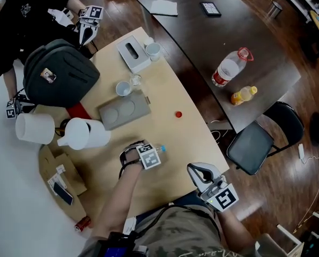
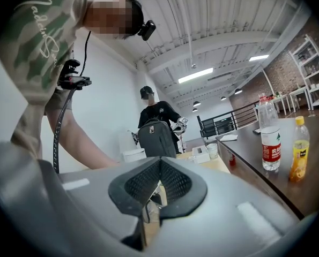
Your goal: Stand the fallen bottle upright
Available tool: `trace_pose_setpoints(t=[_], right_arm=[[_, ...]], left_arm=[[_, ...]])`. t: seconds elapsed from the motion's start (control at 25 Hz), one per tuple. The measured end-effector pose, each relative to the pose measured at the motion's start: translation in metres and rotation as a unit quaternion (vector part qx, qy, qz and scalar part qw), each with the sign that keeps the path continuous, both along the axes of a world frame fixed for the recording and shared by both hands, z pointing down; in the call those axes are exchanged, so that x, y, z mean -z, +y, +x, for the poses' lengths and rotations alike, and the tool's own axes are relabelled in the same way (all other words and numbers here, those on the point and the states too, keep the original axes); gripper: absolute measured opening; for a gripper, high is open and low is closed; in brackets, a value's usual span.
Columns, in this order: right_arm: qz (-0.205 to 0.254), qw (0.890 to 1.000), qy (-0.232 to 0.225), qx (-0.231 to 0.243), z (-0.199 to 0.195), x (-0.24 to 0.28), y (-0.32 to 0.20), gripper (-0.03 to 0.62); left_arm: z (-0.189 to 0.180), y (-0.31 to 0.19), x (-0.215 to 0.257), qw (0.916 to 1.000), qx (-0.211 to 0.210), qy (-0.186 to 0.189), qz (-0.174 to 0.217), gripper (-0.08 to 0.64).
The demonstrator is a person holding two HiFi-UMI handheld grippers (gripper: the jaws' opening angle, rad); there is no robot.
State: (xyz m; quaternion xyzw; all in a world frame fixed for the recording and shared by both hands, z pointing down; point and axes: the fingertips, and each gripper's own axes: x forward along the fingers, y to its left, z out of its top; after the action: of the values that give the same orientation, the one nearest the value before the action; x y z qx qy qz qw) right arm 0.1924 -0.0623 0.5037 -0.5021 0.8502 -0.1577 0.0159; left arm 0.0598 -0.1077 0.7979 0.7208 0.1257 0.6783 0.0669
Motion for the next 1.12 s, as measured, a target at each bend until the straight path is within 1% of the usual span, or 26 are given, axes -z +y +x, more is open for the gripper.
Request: trace_pose_setpoints(t=[0.08, 0.28, 0.44, 0.52, 0.64, 0.72, 0.8, 0.84, 0.88, 0.92, 0.96, 1.0, 1.04, 1.08, 1.12], right_arm=[[-0.005, 1.000, 0.001, -0.004, 0.003, -0.004, 0.001, 0.005], [-0.011, 1.000, 0.002, -0.014, 0.006, -0.006, 0.000, 0.005], [-0.007, 1.000, 0.005, -0.013, 0.005, -0.003, -0.003, 0.005], [-0.006, 1.000, 0.005, -0.013, 0.004, 0.000, -0.002, 0.005], [-0.010, 1.000, 0.010, -0.014, 0.005, 0.001, 0.003, 0.005], [-0.012, 1.000, 0.017, -0.013, 0.005, 0.003, 0.007, 0.005], [-0.011, 1.000, 0.024, -0.008, 0.002, 0.006, 0.009, 0.005], [-0.009, 1.000, 0.028, -0.003, 0.000, 0.009, 0.010, 0.005], [-0.007, 0.999, 0.031, 0.002, -0.003, 0.011, 0.010, 0.005], [-0.006, 0.999, 0.034, 0.006, -0.006, 0.014, 0.009, 0.005], [-0.005, 0.999, 0.038, 0.010, -0.009, 0.017, 0.008, 0.005], [-0.003, 0.999, 0.042, 0.016, -0.013, 0.020, 0.007, 0.005], [0.001, 0.999, 0.044, 0.023, -0.018, 0.025, 0.006, 0.005], [0.005, 0.998, 0.046, 0.032, -0.024, 0.030, 0.005, 0.005], [0.010, 0.998, 0.047, 0.042, -0.033, 0.035, 0.006, 0.005]], left_arm=[[0.000, 0.000, -0.001, 1.0000, -0.008, 0.001, 0.005, 0.330], [0.002, 0.000, 0.000, 0.9998, 0.010, 0.018, -0.003, 0.322], [0.003, 0.001, 0.002, 0.9995, 0.006, 0.030, -0.010, 0.321], [0.001, 0.001, 0.004, 0.9987, 0.002, 0.051, -0.006, 0.321], [-0.001, -0.001, 0.016, 0.9956, 0.005, 0.092, 0.016, 0.319], [0.000, -0.004, 0.031, 0.9913, 0.027, 0.125, 0.029, 0.319], [0.004, -0.005, 0.051, 0.9821, 0.073, 0.171, 0.032, 0.319], [0.006, -0.005, 0.062, 0.9750, 0.094, 0.198, 0.034, 0.321], [0.009, -0.006, 0.075, 0.9653, 0.110, 0.233, 0.039, 0.321], [0.012, -0.007, 0.090, 0.9513, 0.123, 0.279, 0.048, 0.321], [0.016, -0.009, 0.109, 0.9306, 0.138, 0.334, 0.059, 0.321], [0.017, -0.012, 0.129, 0.9026, 0.160, 0.394, 0.067, 0.320], [0.015, -0.014, 0.151, 0.8690, 0.188, 0.452, 0.074, 0.319], [0.009, -0.016, 0.170, 0.8345, 0.215, 0.501, 0.079, 0.319], [0.000, -0.017, 0.185, 0.8050, 0.237, 0.537, 0.084, 0.319]])
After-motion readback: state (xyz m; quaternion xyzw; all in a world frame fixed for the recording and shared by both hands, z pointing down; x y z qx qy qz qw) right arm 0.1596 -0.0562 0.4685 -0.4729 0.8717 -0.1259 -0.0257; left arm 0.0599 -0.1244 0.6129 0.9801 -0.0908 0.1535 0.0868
